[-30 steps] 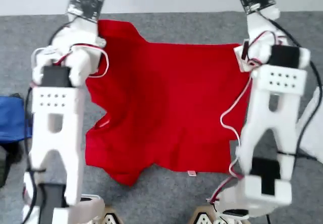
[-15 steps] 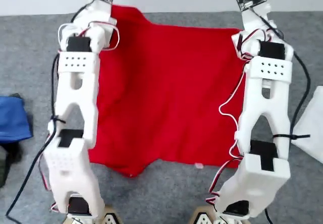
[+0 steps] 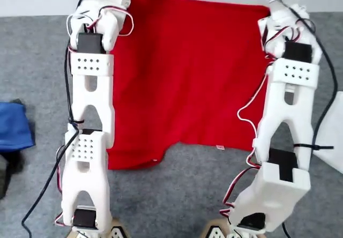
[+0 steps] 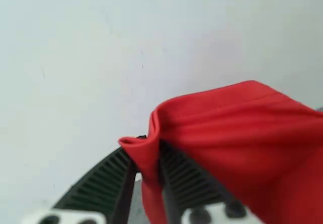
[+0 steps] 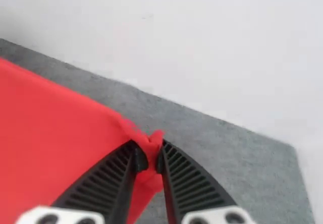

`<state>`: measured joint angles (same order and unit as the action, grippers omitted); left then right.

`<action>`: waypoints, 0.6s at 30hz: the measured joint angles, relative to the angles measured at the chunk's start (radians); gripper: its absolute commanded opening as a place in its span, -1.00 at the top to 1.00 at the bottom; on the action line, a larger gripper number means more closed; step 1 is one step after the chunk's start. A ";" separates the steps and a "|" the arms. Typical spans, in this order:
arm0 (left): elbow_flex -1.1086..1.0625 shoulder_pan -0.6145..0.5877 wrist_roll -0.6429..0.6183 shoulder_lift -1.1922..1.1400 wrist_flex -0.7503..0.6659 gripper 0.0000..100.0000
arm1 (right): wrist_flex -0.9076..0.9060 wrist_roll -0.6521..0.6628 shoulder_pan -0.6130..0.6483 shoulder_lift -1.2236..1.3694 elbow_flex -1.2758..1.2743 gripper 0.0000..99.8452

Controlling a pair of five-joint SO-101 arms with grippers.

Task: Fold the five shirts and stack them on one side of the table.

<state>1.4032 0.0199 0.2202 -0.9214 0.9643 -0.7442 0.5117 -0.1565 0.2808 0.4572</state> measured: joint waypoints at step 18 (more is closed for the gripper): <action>0.054 0.025 0.123 -0.003 0.450 0.99 | -0.364 0.077 -0.029 0.000 0.000 0.98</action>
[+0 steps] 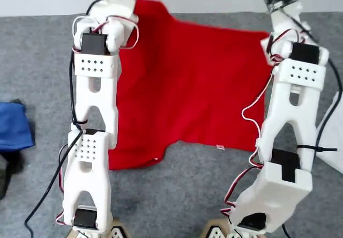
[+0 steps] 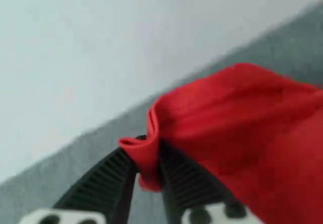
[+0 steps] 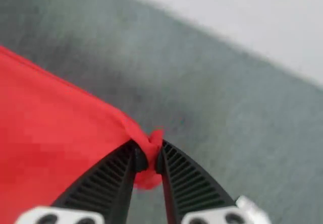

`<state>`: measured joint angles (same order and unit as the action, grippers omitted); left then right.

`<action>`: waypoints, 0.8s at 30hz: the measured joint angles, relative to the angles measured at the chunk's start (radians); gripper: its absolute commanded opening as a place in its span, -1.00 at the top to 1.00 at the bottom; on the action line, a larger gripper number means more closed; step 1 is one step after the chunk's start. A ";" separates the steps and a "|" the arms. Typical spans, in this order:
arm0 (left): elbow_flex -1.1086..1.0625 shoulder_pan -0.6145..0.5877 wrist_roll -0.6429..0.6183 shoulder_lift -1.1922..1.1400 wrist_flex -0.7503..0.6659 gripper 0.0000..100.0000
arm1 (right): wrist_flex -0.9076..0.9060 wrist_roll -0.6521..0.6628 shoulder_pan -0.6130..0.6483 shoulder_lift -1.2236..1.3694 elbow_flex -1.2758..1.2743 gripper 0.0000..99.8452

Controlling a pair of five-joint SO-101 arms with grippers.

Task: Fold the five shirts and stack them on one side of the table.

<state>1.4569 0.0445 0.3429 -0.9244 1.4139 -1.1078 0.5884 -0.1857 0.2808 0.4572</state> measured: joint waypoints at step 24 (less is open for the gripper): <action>-0.466 -0.066 0.201 0.103 0.315 0.99 | -0.640 0.058 0.000 0.005 -0.002 0.98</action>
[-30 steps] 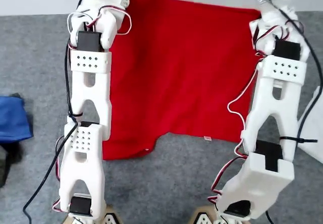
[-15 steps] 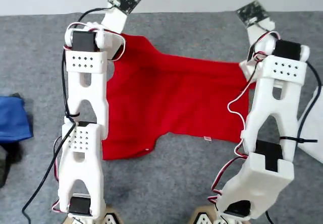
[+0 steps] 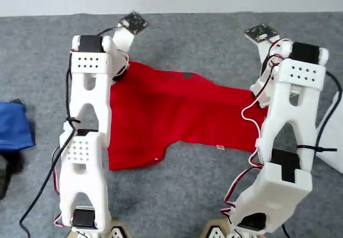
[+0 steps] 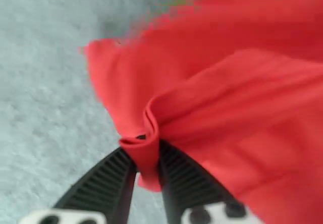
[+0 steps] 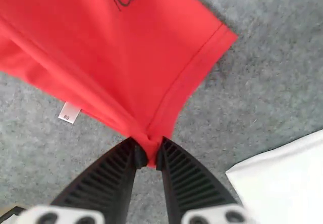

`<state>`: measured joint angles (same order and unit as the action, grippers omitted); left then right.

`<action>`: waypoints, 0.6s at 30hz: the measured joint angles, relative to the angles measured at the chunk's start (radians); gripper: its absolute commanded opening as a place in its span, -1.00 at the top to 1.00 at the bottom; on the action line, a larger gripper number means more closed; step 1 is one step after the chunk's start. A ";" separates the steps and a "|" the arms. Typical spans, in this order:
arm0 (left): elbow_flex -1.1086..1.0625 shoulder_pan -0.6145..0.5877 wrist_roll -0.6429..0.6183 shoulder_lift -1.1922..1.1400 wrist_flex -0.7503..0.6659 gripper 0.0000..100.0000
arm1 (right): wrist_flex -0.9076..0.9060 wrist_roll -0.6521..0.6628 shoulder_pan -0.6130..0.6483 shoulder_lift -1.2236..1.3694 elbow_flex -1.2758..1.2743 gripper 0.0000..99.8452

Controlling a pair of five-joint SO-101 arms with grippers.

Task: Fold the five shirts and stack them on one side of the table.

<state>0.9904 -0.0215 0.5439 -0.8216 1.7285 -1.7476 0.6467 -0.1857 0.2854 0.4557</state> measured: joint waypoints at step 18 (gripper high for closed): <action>-0.628 -0.003 0.144 0.242 -0.003 0.99 | -0.002 0.086 0.000 0.029 -0.247 0.98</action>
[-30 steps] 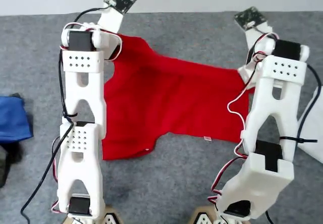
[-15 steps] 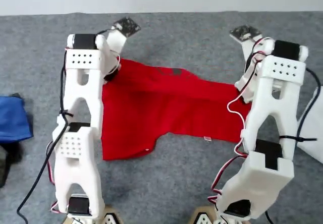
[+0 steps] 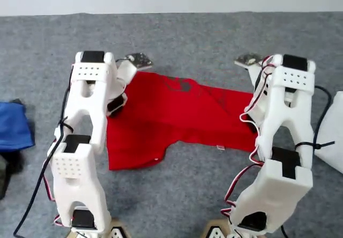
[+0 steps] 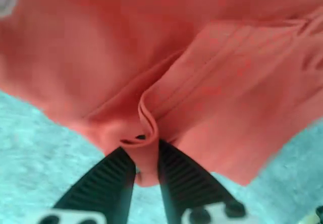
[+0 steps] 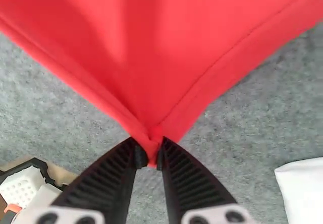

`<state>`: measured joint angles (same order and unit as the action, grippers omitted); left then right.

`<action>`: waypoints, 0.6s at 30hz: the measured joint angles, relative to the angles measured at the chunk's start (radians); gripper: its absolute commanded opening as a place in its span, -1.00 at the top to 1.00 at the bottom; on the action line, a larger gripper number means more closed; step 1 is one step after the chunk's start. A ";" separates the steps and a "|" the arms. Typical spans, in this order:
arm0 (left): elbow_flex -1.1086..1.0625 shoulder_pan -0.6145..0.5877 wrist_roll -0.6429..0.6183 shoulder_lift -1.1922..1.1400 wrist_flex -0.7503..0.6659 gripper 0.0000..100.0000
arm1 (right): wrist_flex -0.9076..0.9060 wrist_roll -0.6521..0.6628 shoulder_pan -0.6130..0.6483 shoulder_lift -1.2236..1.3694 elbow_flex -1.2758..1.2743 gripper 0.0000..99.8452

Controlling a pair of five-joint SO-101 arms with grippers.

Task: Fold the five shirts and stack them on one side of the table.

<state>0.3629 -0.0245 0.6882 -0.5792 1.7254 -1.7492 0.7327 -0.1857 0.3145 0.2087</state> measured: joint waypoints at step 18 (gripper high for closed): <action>-0.112 -0.002 0.000 0.026 0.000 0.72 | 0.005 0.003 -0.002 0.000 -0.023 0.58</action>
<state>0.2509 -0.0261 0.6882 -0.5531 1.7254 -1.7446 0.7357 -0.1872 0.3145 0.1857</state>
